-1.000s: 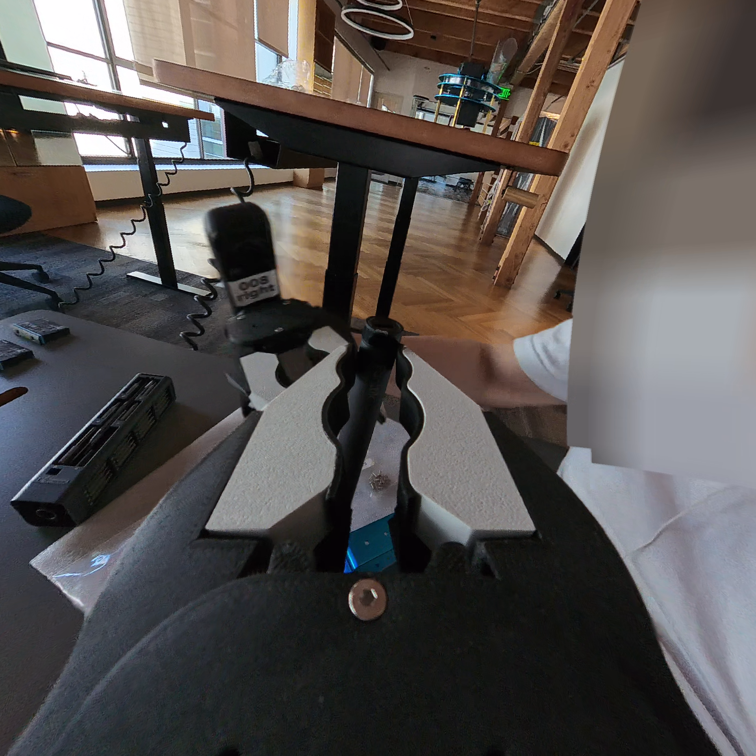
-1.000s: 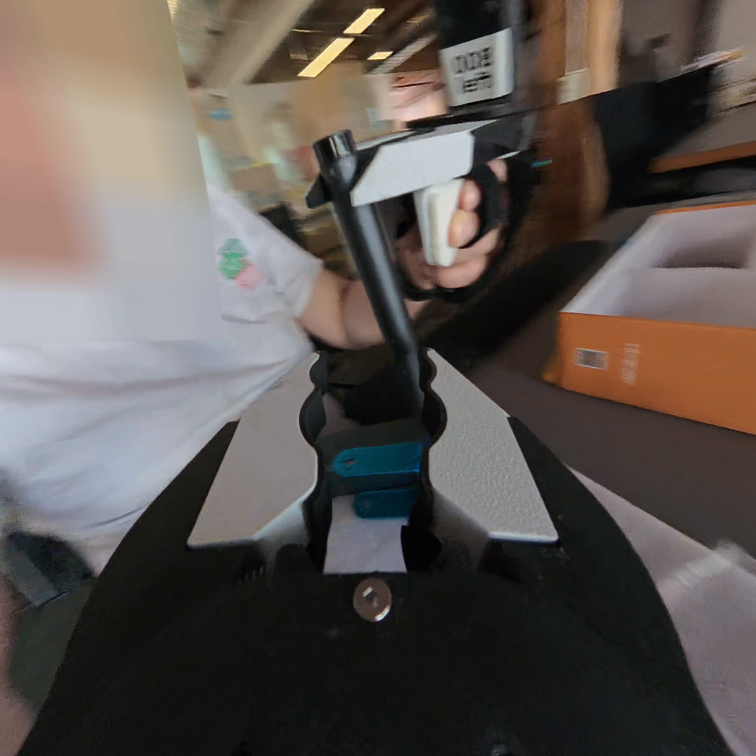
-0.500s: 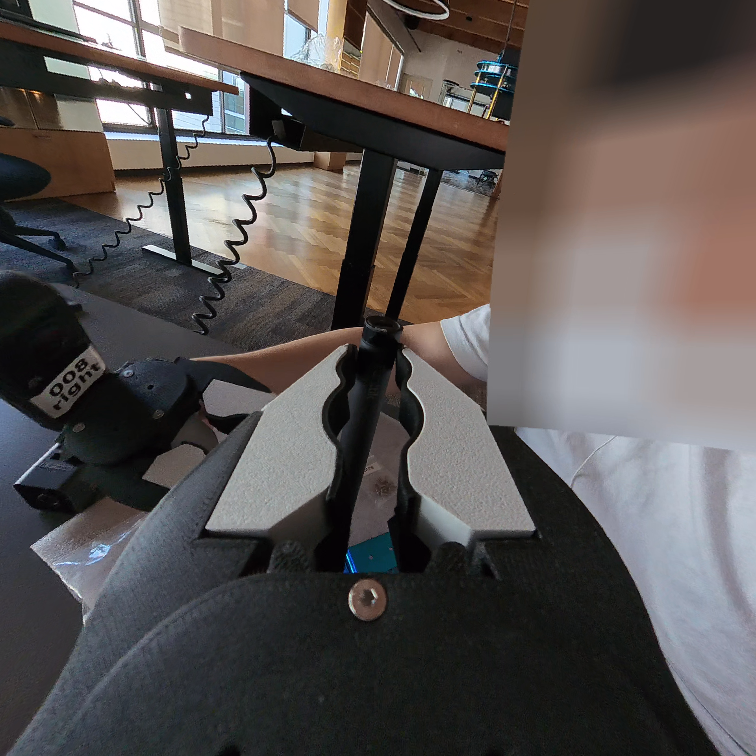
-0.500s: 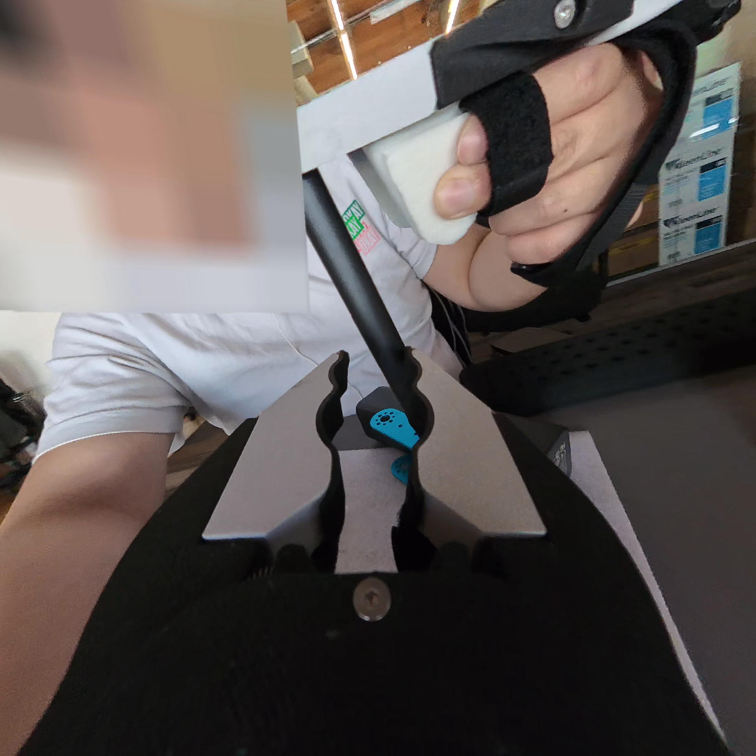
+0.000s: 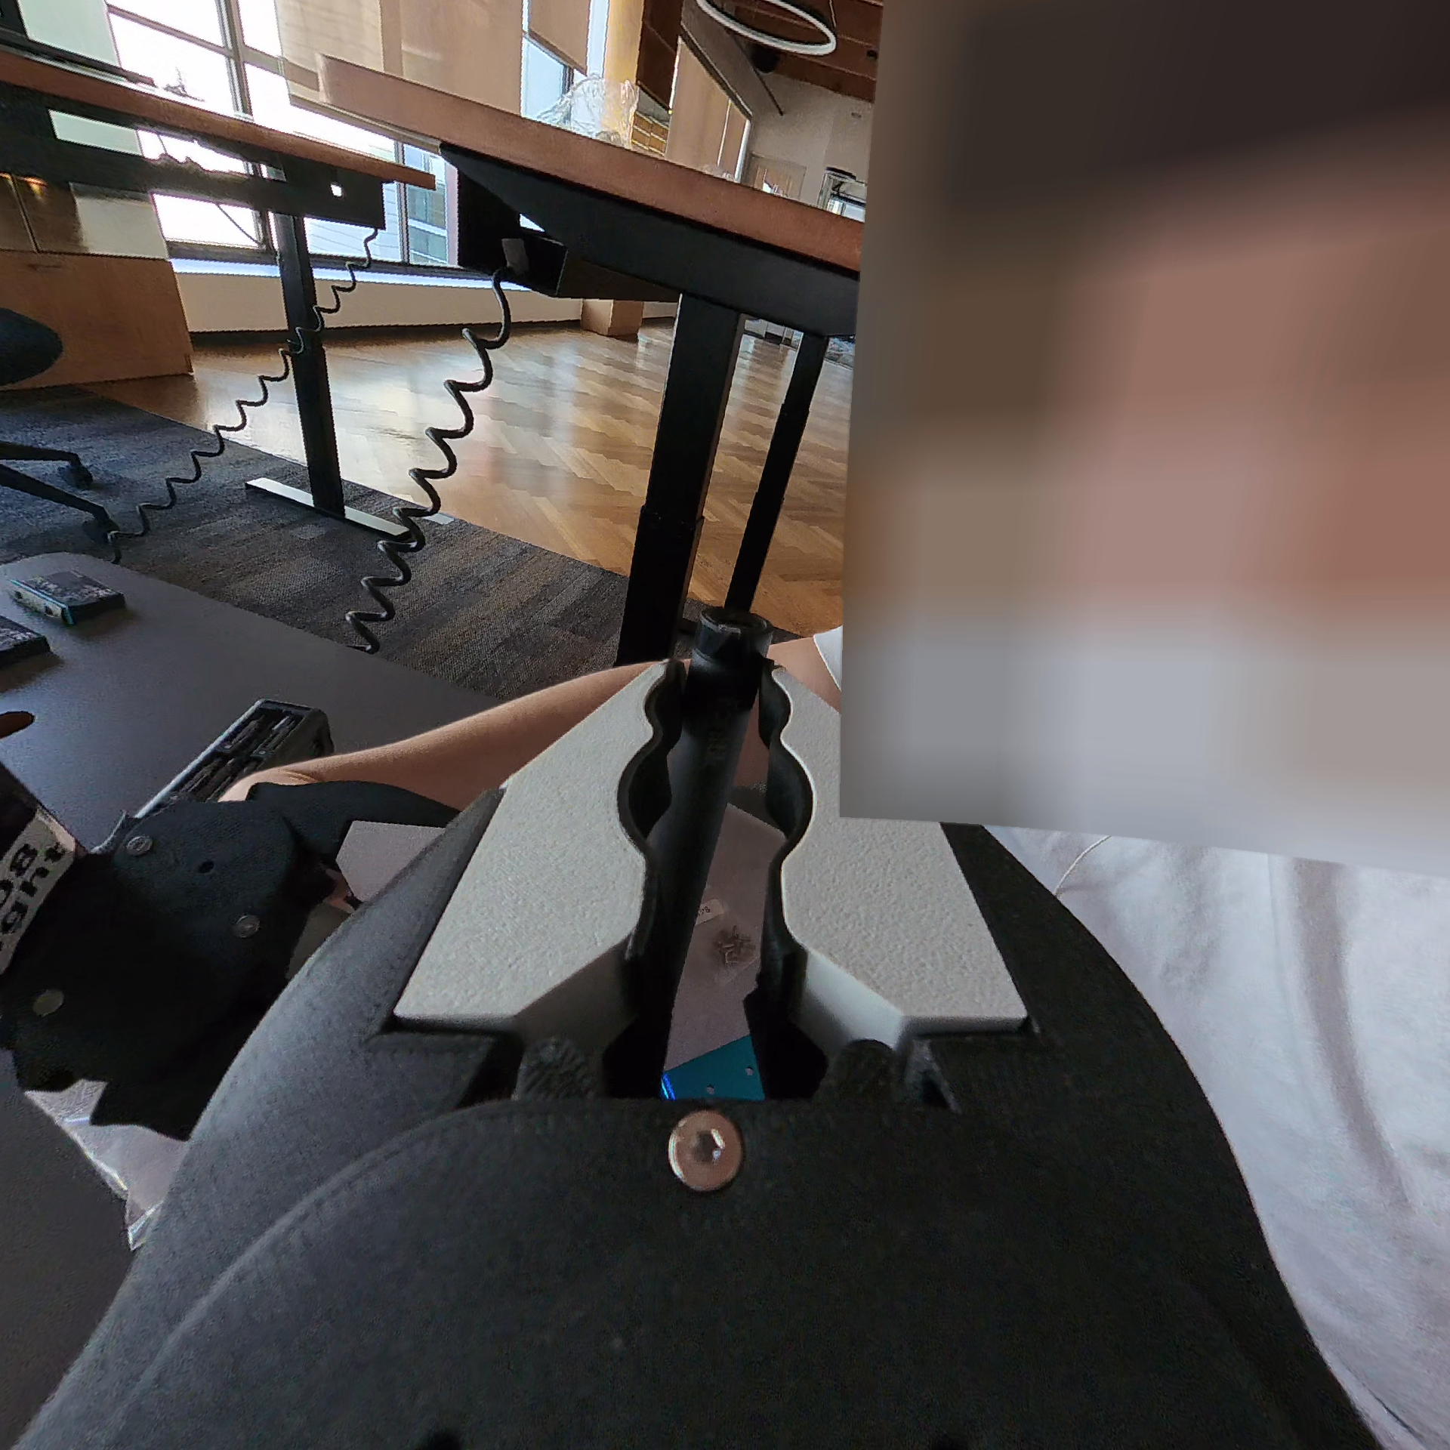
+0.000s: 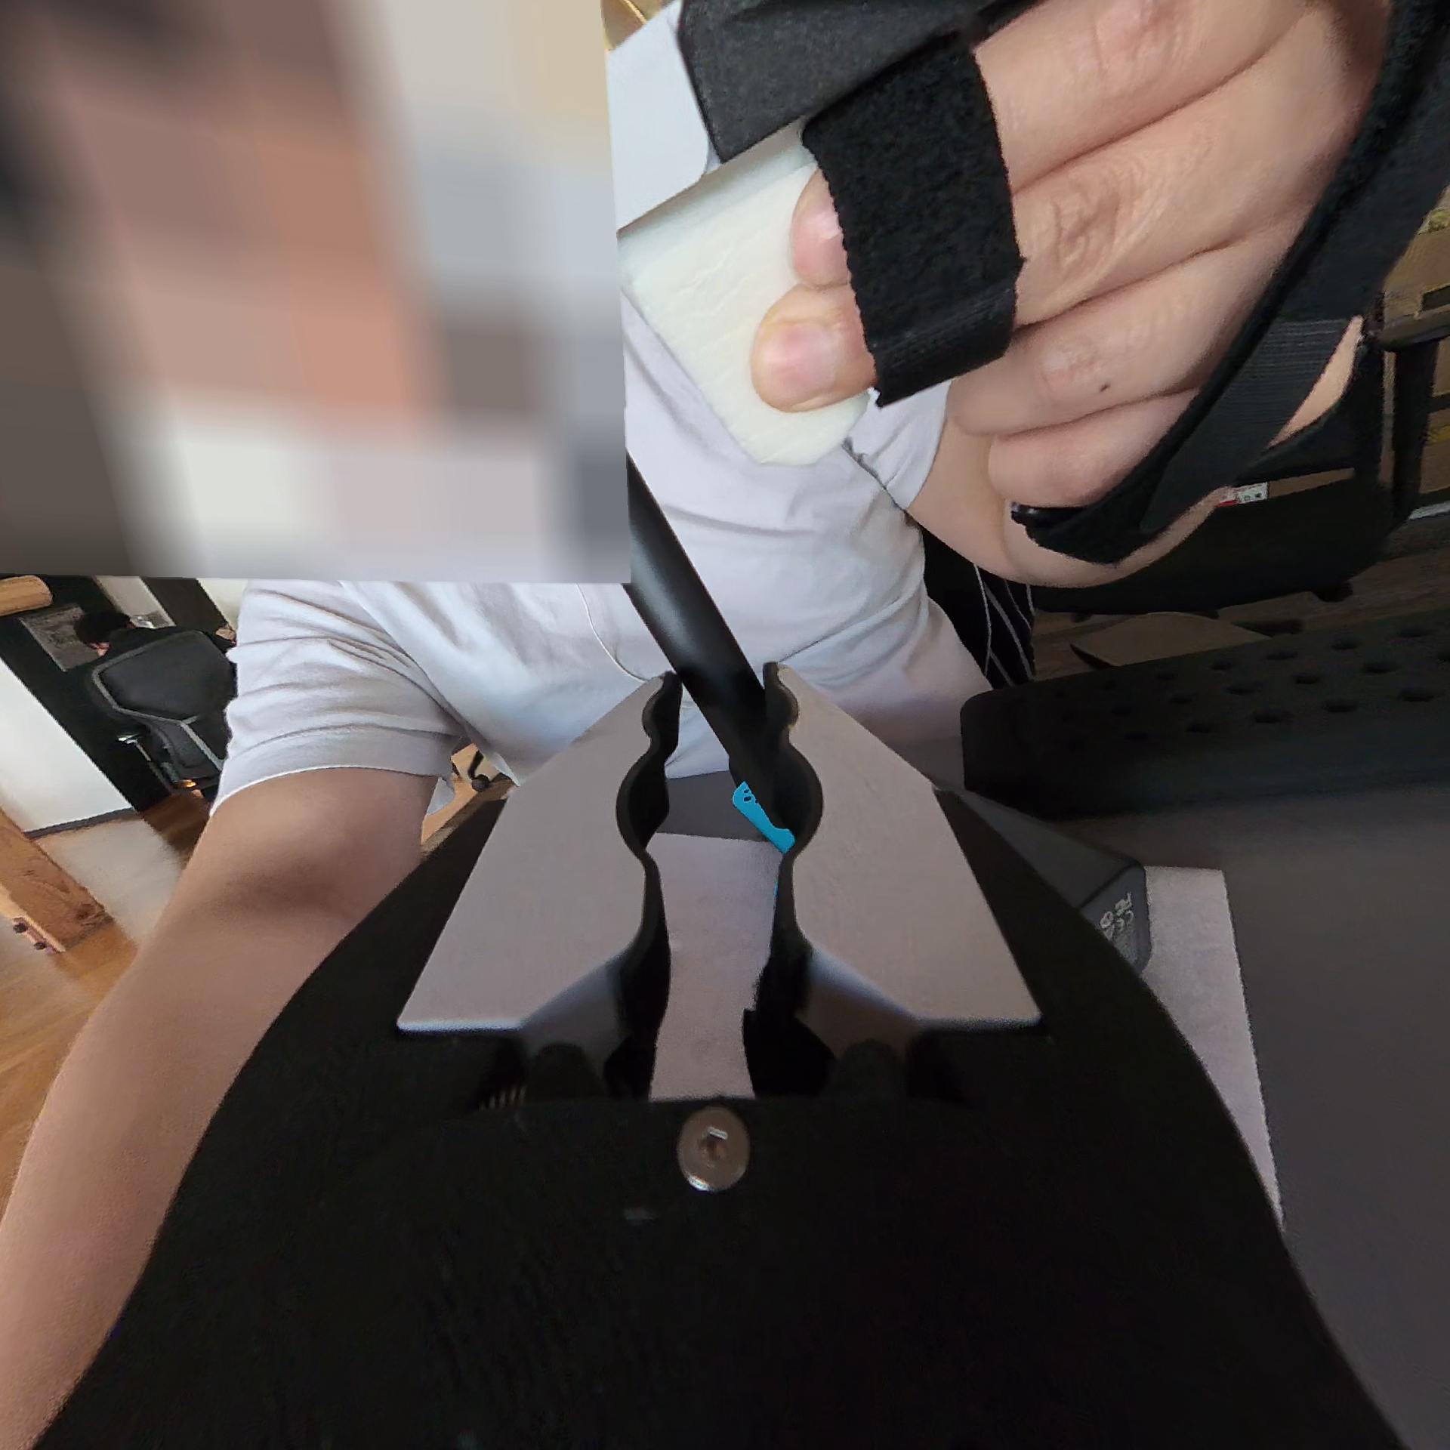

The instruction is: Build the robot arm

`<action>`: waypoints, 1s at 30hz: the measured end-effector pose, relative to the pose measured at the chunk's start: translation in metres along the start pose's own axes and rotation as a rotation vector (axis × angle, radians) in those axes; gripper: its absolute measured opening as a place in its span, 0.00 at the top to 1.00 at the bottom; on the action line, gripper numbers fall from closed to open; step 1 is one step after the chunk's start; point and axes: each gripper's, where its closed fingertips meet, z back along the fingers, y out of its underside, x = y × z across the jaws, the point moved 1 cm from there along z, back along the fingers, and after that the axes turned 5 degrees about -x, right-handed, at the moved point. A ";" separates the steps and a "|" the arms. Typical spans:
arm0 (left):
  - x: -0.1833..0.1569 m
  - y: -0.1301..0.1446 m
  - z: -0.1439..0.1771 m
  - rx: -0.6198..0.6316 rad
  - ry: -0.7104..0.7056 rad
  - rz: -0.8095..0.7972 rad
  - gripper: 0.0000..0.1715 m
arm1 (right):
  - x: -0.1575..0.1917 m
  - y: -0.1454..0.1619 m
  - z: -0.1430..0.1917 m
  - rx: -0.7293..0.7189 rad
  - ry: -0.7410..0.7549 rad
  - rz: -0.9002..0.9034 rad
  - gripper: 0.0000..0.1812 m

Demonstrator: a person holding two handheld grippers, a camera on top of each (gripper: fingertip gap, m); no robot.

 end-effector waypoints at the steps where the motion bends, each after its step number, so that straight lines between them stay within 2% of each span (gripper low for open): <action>1: 0.000 0.000 0.000 -0.001 0.001 -0.001 0.90 | 0.000 0.000 0.000 -0.004 -0.007 -0.001 0.89; 14: 0.001 -0.001 0.002 -0.014 -0.003 -0.005 0.90 | -0.001 0.000 0.001 -0.010 -0.040 0.033 0.90; 20: 0.004 -0.002 0.010 -0.030 -0.021 0.012 0.90 | -0.005 -0.004 0.003 -0.020 0.013 0.047 0.91; 30: 0.005 -0.002 0.009 -0.016 -0.032 -0.003 0.90 | -0.006 -0.003 0.003 -0.025 0.009 0.064 0.91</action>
